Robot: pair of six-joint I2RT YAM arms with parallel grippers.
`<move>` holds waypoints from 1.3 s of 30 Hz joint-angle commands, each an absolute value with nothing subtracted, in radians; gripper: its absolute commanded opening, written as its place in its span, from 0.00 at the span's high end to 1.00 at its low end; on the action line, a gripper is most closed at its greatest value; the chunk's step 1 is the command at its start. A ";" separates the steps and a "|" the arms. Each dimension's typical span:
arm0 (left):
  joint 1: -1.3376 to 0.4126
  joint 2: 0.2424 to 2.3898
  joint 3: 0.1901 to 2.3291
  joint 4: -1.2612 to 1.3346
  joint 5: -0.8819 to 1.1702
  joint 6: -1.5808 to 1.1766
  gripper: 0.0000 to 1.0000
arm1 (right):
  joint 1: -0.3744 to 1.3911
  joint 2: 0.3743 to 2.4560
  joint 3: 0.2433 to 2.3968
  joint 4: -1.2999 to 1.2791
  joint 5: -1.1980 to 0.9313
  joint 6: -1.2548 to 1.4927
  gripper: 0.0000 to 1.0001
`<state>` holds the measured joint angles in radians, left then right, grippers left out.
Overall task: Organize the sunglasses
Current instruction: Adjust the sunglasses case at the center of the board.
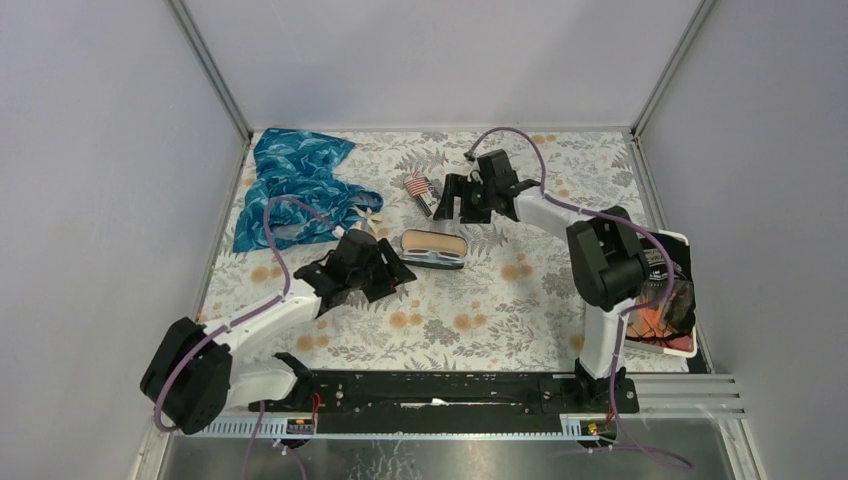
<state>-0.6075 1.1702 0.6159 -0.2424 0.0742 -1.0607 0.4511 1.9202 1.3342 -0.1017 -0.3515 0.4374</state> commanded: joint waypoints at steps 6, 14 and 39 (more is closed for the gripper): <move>-0.540 1.297 0.537 0.052 0.173 -1.114 0.32 | 0.459 1.984 1.345 -0.047 -0.541 0.434 0.12; -0.478 1.438 0.597 0.077 0.220 -1.058 0.34 | 0.464 1.895 1.192 0.055 -0.618 0.513 0.13; -0.338 1.475 0.665 0.095 0.336 -0.968 0.38 | 0.428 1.696 0.938 0.125 -0.533 0.645 0.20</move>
<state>-0.3672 1.4727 0.6449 0.0540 0.3019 -0.9848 0.4591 1.7470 0.9668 0.0902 -0.5842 0.5751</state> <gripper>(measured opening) 0.634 0.845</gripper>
